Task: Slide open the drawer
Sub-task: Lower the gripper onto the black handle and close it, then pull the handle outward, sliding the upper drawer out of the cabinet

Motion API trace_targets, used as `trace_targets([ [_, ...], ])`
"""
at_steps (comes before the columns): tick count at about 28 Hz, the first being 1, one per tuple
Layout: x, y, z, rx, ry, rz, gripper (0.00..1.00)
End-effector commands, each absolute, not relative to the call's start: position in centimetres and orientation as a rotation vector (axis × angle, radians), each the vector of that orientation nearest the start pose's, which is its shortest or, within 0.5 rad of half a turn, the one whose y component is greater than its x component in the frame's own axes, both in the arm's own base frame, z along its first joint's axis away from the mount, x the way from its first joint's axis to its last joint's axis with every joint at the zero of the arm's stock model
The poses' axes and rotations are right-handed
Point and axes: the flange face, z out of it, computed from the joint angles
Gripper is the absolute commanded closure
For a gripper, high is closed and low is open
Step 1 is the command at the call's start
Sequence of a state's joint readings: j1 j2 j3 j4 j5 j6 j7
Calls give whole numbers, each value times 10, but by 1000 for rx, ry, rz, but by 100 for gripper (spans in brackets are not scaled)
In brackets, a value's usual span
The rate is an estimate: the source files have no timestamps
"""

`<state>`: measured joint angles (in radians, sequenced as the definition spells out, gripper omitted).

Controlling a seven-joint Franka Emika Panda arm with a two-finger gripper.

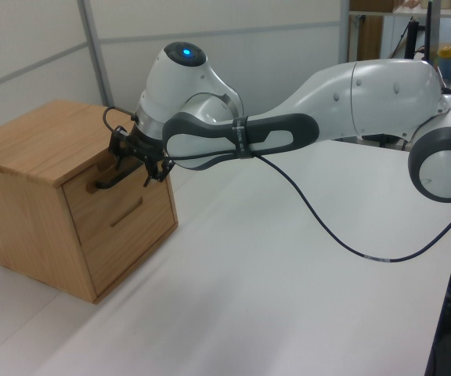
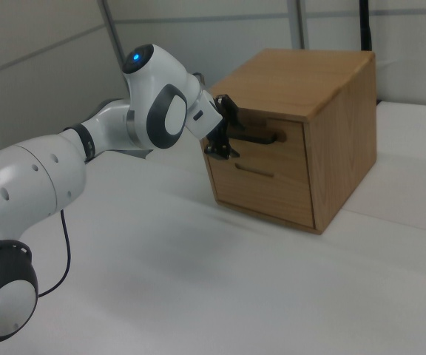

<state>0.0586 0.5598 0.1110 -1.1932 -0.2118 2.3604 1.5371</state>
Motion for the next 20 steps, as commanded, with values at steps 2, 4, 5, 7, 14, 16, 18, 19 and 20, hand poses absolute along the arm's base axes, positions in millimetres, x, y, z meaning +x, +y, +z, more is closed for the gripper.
trace_targets([
  [2,766,104,521,-2141,1632,-735,74],
  [4,766,104,521,-2151,1628,-748,95],
  [5,766,104,519,-2155,1629,-749,100],
  [7,765,107,520,-2166,1624,-759,100],
  [14,757,115,539,-2171,1598,-784,100],
  [16,752,116,546,-2170,1593,-786,100],
  [18,748,118,549,-2177,1587,-790,100],
  [19,747,119,551,-2178,1586,-790,100],
  [20,745,119,551,-2181,1587,-789,100],
])
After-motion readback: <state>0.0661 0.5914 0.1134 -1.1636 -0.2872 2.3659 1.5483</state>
